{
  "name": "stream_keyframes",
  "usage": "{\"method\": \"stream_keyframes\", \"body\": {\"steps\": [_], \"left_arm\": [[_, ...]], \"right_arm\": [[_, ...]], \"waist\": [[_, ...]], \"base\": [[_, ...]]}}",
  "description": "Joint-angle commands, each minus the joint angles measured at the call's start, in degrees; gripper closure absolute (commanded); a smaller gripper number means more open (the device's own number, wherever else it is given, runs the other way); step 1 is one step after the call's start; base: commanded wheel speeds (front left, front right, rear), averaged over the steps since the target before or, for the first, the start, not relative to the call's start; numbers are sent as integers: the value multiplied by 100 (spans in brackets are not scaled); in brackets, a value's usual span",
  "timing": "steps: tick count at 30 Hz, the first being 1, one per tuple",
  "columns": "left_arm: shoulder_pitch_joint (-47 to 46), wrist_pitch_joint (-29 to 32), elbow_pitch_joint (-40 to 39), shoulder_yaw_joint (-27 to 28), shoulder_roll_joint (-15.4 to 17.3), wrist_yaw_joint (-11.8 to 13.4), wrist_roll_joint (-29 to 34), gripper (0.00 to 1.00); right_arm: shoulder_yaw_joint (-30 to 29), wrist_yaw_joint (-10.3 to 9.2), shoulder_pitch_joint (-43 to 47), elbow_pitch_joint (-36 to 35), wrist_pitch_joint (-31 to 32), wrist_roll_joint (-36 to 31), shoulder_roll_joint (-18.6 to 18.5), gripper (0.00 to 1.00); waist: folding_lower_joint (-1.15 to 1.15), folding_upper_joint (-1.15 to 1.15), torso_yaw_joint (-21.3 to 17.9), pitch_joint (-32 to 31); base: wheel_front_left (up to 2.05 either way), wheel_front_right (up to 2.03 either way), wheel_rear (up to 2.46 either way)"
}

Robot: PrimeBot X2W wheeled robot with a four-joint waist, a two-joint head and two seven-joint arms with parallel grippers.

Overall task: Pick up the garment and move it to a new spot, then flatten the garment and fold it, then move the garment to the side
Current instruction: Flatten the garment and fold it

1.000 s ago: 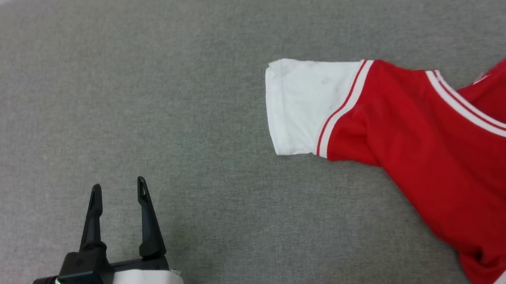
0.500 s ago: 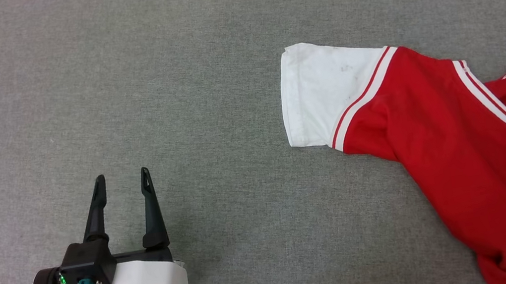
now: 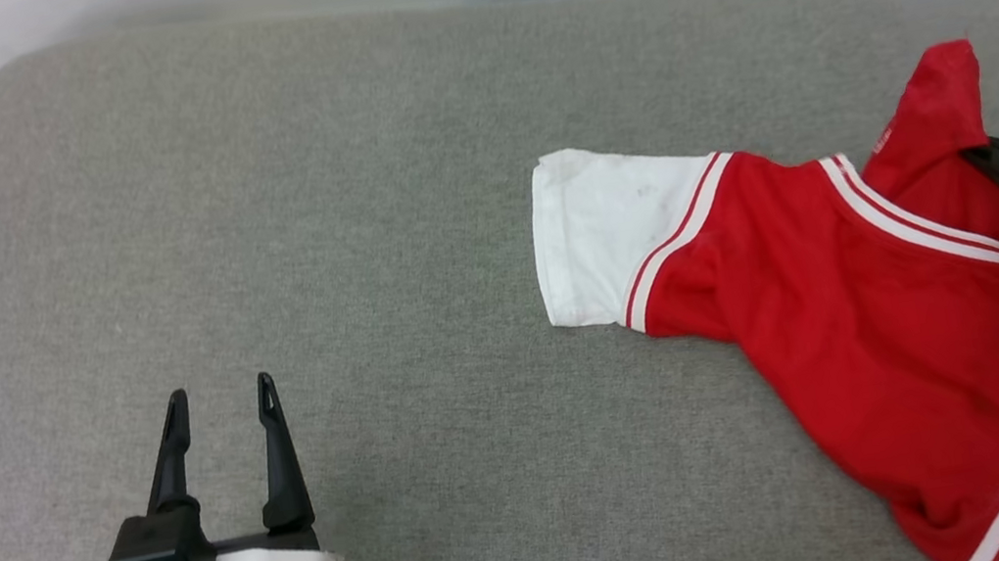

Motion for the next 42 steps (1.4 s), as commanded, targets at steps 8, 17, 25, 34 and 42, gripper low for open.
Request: {"method": "stream_keyframes", "body": {"steps": [8,17,25,34,42], "left_arm": [[351,-15,-88,148,-2,15,28,0],[362,-15,-105,113,-2,-7,27,0],[313,-15,-74,6,-2,53,-46,0],[80,-15,-120,-198,-2,93,-202,0],[-364,-15,-101,-485,-3,103,-352,0]], "right_arm": [[-599,-7,732,-1632,-289,-98,-164,100],[-1367,-7,945,-3187,49,-553,155,100],[-1286,-7,356,-3324,359,-718,117,100],[-883,-7,-622,-1698,699,-822,-176,100],[-643,-6,-1332,605,976,-1201,-178,100]], "waist": [[-1,0,-270,-393],[-1,0,-297,-444],[-1,0,-123,-438],[-1,0,184,100],[-1,0,559,806]], "base": [[0,0,0],[0,0,0],[0,0,0],[0,0,0],[0,0,0]]}}
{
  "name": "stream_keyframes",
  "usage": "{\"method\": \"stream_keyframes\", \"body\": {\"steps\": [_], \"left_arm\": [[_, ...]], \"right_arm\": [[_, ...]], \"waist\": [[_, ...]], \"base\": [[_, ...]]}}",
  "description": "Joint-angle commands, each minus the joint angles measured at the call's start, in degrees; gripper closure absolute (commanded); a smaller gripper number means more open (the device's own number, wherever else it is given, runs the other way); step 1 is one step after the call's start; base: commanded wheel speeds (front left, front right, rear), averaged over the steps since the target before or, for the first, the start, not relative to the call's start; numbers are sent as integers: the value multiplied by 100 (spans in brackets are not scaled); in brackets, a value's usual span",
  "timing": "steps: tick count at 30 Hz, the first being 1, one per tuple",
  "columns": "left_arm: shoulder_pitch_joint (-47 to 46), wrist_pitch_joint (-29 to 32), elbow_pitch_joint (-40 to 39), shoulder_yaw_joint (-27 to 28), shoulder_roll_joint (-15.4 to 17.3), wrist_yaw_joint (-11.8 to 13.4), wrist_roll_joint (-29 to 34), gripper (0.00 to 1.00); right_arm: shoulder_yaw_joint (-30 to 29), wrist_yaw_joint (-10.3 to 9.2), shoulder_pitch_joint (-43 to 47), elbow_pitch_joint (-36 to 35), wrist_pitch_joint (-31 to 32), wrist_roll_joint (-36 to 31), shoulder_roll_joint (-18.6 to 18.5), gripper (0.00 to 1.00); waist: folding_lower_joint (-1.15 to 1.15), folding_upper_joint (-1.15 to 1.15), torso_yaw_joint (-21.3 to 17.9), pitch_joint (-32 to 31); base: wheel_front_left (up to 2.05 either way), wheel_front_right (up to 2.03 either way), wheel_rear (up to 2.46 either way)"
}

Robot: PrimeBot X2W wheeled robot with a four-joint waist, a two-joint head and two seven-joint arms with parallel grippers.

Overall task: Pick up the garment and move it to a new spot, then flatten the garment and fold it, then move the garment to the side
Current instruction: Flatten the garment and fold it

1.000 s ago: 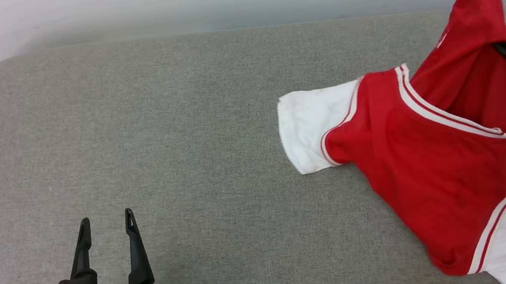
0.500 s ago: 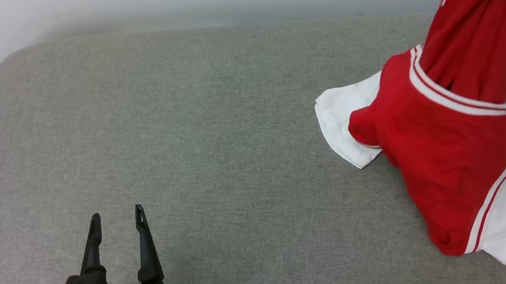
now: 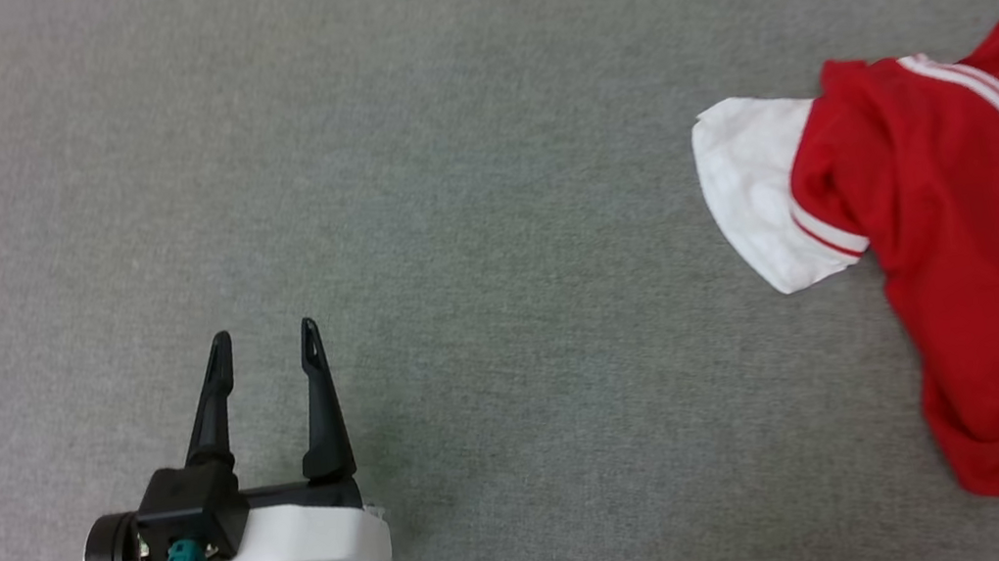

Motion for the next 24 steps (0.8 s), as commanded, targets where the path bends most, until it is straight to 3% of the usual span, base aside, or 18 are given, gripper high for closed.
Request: {"method": "stream_keyframes", "body": {"steps": [1,7,12,13,14,15,24], "left_arm": [[-107,-15,-9,-22,-4,26,-48,0],[-255,-15,0,-115,-4,61,-104,0],[-246,-15,29,-38,-4,65,-68,0],[-230,-15,40,-8,-3,61,-46,0],[-215,-15,47,18,-3,52,-26,0],[-190,-15,52,52,-3,46,-23,0],[74,-15,-56,436,-4,-94,249,0]], "right_arm": [[29,-7,-115,286,49,-85,36,100],[50,-7,-205,1590,208,-326,290,100],[23,-5,-255,2084,157,-341,504,100],[-36,-5,-293,2095,33,-293,546,89],[-68,-5,-306,2077,-116,-278,579,21],[-83,-5,-295,1998,-310,-249,598,0],[-459,-8,673,620,-2212,-416,621,0]], "waist": [[0,0,219,290],[0,0,341,479],[0,0,290,450],[0,0,266,413],[0,0,242,365],[0,0,209,306],[0,0,-346,-284]], "base": [[0,0,0],[0,0,0],[0,0,0],[0,0,0],[0,0,0],[0,0,0],[0,0,0]]}}
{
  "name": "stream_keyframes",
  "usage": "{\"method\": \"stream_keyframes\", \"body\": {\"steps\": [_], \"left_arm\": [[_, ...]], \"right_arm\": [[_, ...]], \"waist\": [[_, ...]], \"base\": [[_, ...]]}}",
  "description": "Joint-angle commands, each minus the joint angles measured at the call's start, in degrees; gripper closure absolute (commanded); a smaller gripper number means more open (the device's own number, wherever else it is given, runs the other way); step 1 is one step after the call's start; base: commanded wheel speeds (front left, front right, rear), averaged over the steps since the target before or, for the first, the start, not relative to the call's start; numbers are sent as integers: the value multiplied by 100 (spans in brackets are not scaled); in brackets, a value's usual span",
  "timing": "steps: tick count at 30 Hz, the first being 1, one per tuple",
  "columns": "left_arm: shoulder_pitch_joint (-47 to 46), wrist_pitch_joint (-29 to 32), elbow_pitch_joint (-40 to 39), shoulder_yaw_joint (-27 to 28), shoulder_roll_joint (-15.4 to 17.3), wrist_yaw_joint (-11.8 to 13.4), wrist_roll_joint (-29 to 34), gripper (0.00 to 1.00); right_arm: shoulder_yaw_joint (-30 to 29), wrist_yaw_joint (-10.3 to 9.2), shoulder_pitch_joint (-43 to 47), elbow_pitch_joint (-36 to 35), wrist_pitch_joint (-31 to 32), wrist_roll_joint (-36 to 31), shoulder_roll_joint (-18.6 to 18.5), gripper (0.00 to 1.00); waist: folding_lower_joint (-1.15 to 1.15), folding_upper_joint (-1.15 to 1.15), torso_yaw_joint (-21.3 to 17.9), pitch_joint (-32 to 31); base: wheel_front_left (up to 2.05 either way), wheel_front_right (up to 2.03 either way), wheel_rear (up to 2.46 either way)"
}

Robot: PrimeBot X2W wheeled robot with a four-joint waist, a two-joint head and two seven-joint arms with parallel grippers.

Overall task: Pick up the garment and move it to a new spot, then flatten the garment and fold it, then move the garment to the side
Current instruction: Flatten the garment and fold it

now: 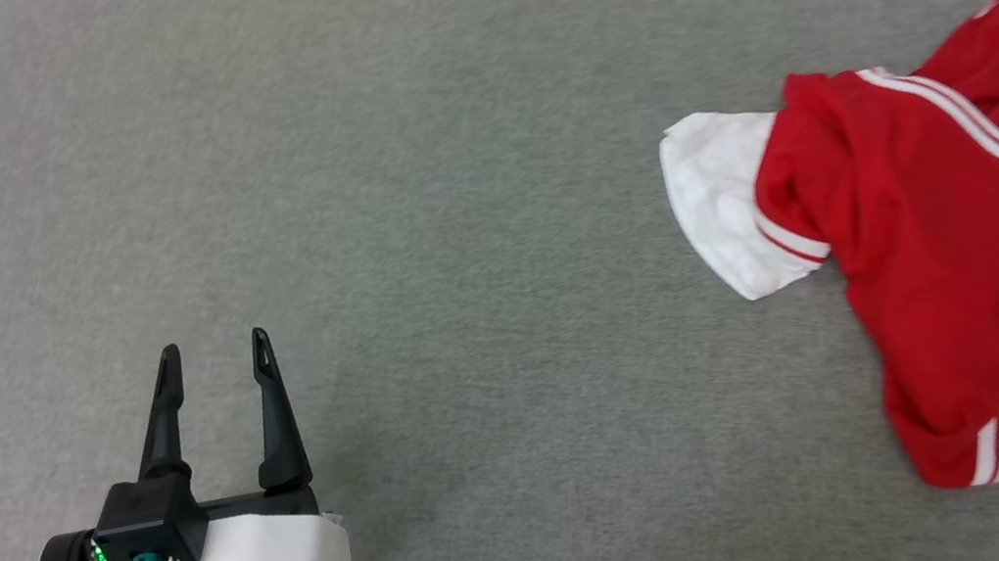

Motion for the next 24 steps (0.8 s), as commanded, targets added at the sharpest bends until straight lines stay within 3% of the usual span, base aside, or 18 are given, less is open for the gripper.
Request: {"method": "stream_keyframes", "body": {"steps": [1,5,12,17,24], "left_arm": [[77,-15,-46,63,8,-55,91,0],[97,-15,-87,191,86,-150,201,0],[-45,-14,-87,313,230,-412,235,0],[-316,-15,106,336,451,-697,152,0],[-1077,47,464,-1,959,-941,-12,0]], "right_arm": [[-124,-7,312,-285,-225,-113,122,0],[-612,-8,957,-1124,-747,-412,514,0],[-1465,-8,2199,-2499,-1527,-1143,1766,0],[-1694,-9,2925,-3033,-1837,-1345,2490,0],[-1811,-7,3498,-3341,-1938,-1470,2789,0]], "waist": [[0,0,-288,-247],[0,0,-553,-431],[0,0,-857,-681],[0,0,-1033,-776],[0,0,-1214,-803]], "base": [[0,0,0],[0,0,0],[0,0,0],[0,0,0],[0,0,0]]}}
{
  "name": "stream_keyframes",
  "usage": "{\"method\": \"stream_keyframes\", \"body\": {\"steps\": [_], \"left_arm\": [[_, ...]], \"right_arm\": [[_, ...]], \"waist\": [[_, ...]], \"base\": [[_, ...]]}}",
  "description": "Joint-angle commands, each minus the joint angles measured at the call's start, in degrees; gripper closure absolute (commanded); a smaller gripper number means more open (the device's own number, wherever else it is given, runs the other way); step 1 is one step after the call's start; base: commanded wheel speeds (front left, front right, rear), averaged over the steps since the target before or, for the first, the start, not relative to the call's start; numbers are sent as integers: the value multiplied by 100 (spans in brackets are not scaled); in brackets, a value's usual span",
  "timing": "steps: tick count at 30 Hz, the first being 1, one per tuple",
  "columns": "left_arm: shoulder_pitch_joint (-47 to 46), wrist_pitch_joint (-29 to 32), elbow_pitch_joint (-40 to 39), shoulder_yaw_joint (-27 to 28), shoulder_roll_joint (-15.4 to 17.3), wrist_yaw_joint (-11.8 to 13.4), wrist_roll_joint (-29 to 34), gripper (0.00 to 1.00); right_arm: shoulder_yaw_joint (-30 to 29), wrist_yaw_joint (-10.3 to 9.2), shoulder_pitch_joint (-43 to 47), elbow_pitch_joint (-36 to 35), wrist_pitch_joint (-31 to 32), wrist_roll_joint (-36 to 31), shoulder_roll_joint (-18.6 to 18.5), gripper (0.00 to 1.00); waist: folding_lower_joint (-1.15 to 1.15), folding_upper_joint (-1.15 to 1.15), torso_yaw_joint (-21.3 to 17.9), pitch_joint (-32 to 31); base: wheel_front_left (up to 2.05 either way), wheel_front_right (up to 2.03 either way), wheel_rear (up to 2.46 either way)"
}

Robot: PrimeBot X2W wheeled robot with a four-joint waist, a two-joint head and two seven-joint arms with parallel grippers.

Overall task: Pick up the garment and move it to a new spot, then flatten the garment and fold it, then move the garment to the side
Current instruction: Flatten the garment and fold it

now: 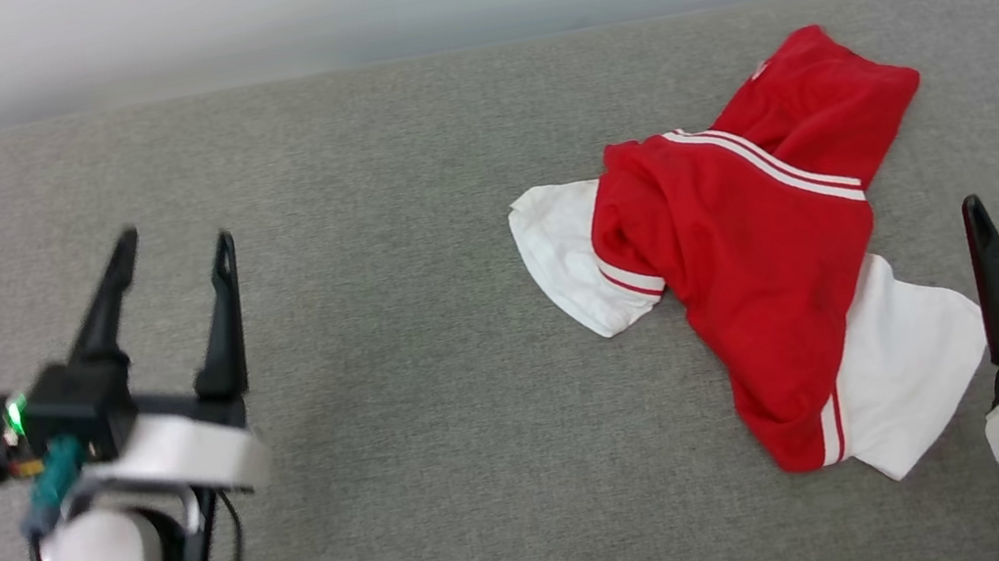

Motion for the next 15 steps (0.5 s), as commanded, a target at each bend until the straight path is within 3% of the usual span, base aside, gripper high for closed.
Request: {"method": "stream_keyframes", "body": {"steps": [1,6,10,15], "left_arm": [[-183,71,19,-59,101,-21,-46,0],[-994,788,58,-789,673,-51,-666,0],[-1632,1777,24,-1581,1263,-51,-1560,0],[-2459,3162,26,-2424,1767,-53,-2623,0]], "right_arm": [[-6,-6,83,-74,-50,-2,71,0],[16,-6,349,-258,-90,-63,236,0],[80,-6,397,-314,-127,-160,297,0],[164,-6,271,-306,-196,-228,327,0]], "waist": [[0,0,-57,7],[0,0,-265,105],[0,0,-444,254],[0,0,-647,485]], "base": [[0,0,0],[0,0,0],[0,0,0],[0,0,0]]}}
